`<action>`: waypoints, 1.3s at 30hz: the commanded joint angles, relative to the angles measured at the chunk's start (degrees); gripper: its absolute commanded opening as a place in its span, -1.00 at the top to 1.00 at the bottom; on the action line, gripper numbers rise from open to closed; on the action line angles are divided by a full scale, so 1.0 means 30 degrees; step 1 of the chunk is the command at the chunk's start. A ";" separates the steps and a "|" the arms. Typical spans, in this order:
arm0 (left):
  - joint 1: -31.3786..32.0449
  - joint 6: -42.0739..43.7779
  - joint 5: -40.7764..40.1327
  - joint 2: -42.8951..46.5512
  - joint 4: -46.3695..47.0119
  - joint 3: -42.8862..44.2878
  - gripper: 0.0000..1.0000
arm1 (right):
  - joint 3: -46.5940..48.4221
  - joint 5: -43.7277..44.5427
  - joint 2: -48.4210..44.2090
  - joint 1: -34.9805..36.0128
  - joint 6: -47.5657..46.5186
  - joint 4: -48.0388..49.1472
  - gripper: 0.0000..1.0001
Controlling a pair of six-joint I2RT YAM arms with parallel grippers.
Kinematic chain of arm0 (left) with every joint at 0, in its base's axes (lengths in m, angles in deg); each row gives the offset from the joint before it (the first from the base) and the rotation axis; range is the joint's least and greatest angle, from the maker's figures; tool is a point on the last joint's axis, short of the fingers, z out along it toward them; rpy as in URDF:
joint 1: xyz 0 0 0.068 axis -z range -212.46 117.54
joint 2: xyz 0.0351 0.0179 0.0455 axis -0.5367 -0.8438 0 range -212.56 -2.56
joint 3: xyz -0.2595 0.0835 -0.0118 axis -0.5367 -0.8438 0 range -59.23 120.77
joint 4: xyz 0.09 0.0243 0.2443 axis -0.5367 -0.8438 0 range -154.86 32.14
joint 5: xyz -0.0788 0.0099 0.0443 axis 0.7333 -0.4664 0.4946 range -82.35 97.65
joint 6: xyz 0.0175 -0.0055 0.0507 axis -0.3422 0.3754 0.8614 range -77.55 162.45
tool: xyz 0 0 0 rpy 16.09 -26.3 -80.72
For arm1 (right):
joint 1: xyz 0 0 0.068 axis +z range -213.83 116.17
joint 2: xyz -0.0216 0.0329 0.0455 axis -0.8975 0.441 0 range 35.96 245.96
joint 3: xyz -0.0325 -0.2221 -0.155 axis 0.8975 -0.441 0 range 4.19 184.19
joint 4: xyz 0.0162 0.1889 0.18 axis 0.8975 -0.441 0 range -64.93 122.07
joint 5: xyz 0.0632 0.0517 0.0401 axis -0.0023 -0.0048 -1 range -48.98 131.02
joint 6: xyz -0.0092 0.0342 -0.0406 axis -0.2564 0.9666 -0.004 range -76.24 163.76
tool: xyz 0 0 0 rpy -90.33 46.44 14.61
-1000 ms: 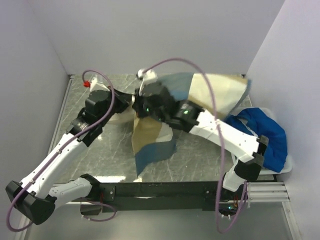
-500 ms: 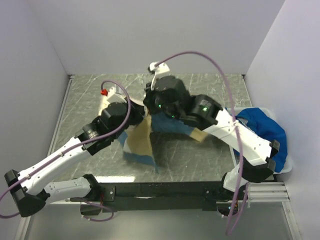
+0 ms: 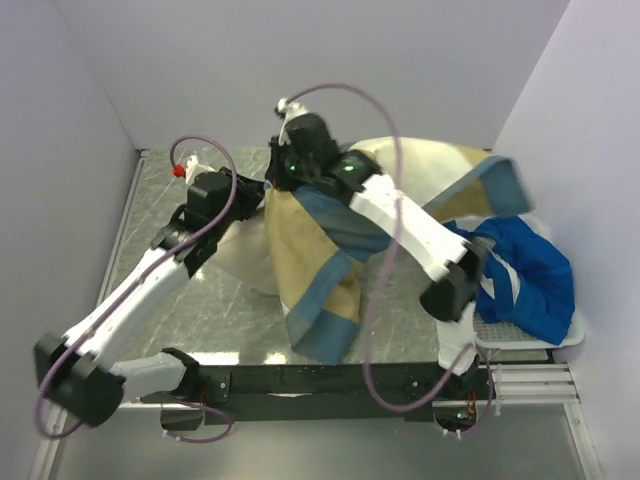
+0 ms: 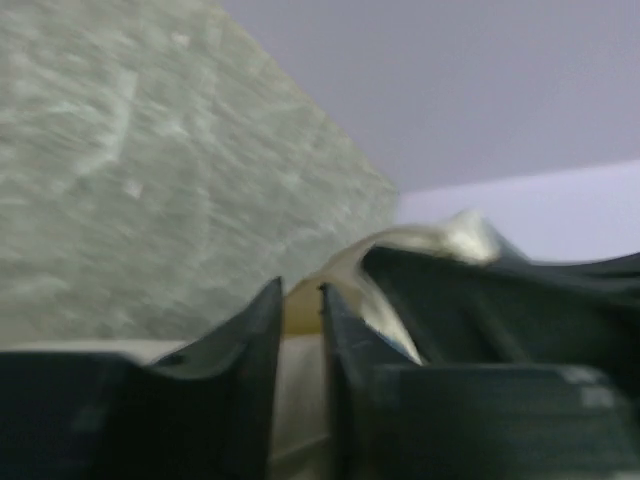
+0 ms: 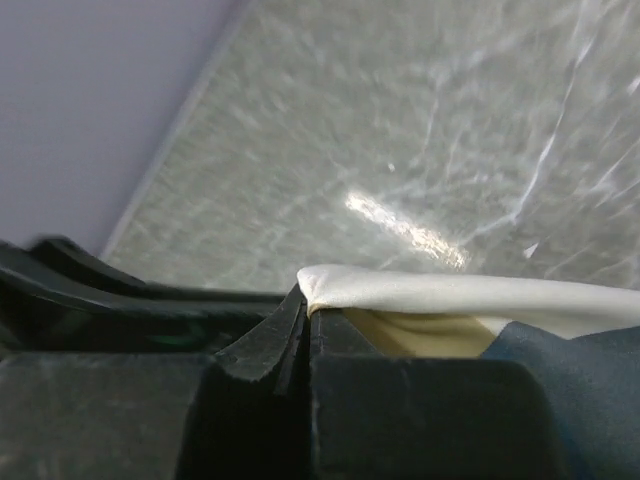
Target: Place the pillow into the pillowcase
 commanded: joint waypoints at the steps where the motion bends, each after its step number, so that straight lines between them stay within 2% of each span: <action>1: -0.5339 0.0212 0.7836 -0.4136 0.4109 -0.1788 0.23 | -0.1441 -0.3236 0.4915 -0.0885 0.0869 0.2403 1.00; 4: -0.7551 0.1706 1.0041 -0.5528 0.6075 -0.2258 -0.12 | 0.0927 -0.3882 0.8258 -0.1003 0.0607 0.1181 0.94; 5: -0.7816 0.2696 1.0190 -0.5588 0.5527 -0.1533 -0.32 | 0.1921 -0.4085 0.8737 -0.1003 0.0461 0.0882 0.92; 7: -0.8053 0.3901 0.9085 -0.5064 0.4736 -0.0710 -0.49 | 0.1786 -0.4058 0.8861 -0.1003 0.0371 0.1198 0.84; 8: -0.8053 0.4690 0.8208 -0.4713 0.3223 0.0020 -0.65 | 0.1349 -0.3999 0.8627 -0.1032 0.0342 0.1434 0.68; 9: -0.8169 0.4959 0.7590 -0.3868 0.2830 0.0230 -0.71 | 0.1258 -0.3883 0.8422 -0.1090 0.0284 0.1581 0.57; 10: -0.8257 0.5107 0.6105 -0.3425 0.2246 0.0464 -0.86 | 0.1286 -0.3795 0.8043 -0.1120 0.0225 0.1582 0.42; 11: -0.8345 0.5311 0.5626 -0.3043 0.1632 0.0843 -0.93 | 0.1605 -0.3736 0.7894 -0.1178 0.0022 0.1466 0.13; 13: -0.8813 0.5314 0.4658 -0.1842 -0.0010 0.0906 -0.99 | 0.1900 -0.3356 0.7281 -0.1237 -0.0330 0.1000 -0.10; 14: -0.8931 0.5023 0.4741 -0.1403 -0.0247 0.0297 -0.99 | 0.2278 -0.3093 0.7045 -0.1237 -0.0767 0.0764 -0.32; 16: -0.8816 0.4758 0.5237 0.0207 -0.0251 -0.0991 -0.99 | 0.2487 -0.2275 0.6080 -0.1237 -0.1179 0.0121 -0.46; 17: -0.8583 0.4322 0.5356 0.0822 -0.0221 -0.2710 -0.99 | 0.2284 -0.1806 0.5612 -0.1208 -0.1587 -0.0056 -0.56; 19: -0.7267 0.3881 0.4483 0.2784 -0.0482 -0.4534 -0.99 | 0.1671 -0.0143 0.3944 -0.1266 -0.1883 -0.0495 -0.64; 20: -0.6769 0.3298 0.3782 0.3429 -0.0571 -0.6283 -0.99 | 0.0565 0.0448 0.3270 -0.1238 -0.2117 -0.0585 -0.70; 22: -0.5305 0.1780 0.3134 0.5624 -0.0834 -0.8021 -0.99 | -0.1398 0.1882 0.0608 -0.1237 -0.2032 -0.0557 -0.79; 23: -0.4690 0.1131 0.2841 0.6415 -0.0836 -0.9770 -0.99 | -0.4368 0.2035 -0.0533 -0.1208 -0.1828 -0.0034 -0.82; 24: -0.3350 0.0486 0.2026 0.8048 -0.0923 -1.0541 -0.99 | -0.6079 0.2065 -0.2952 -0.1179 -0.1768 0.1421 -0.86; 25: -0.2698 -0.0739 0.1554 0.8876 -0.1359 -1.1216 -0.99 | -0.7692 0.2008 -0.4165 -0.1121 -0.1651 0.2103 -0.91; 26: -0.2083 -0.1331 0.1114 0.9551 -0.1827 -1.2238 -0.99 | -1.0782 0.2239 -0.5309 -0.1091 -0.1273 0.2632 -0.94; 27: -0.1003 -0.1772 0.0674 1.0776 -0.2064 -1.2683 -0.99 | -1.2118 0.2416 -0.7321 -0.1062 -0.1008 0.3014 -0.94; 31: 0.0967 -0.3999 0.1284 1.2427 -0.2533 -1.4735 -0.95 | -1.8359 0.2886 -1.2019 -0.0653 0.0631 0.3836 -0.94; 32: 0.1260 -0.4612 0.1285 1.2690 -0.2564 -1.5348 -0.95 | -2.0750 0.2944 -1.2957 -0.0536 0.1505 0.3983 -0.93; 33: 0.1843 -0.4879 0.1227 1.3128 -0.2535 -1.5644 -0.96 | -2.1876 0.3061 -1.4823 -0.0070 0.1891 0.4130 -0.93; 35: 0.2258 -0.5204 0.1314 1.3454 -0.2448 -1.6287 -0.95 | -2.4624 0.2392 -1.6474 0.0255 0.3030 0.4570 -0.93; 39: 0.3076 -0.4941 0.1725 1.2435 -0.2271 -1.6525 -0.94 | -2.7391 0.1978 -1.9085 0.1777 0.4558 0.4483 -0.91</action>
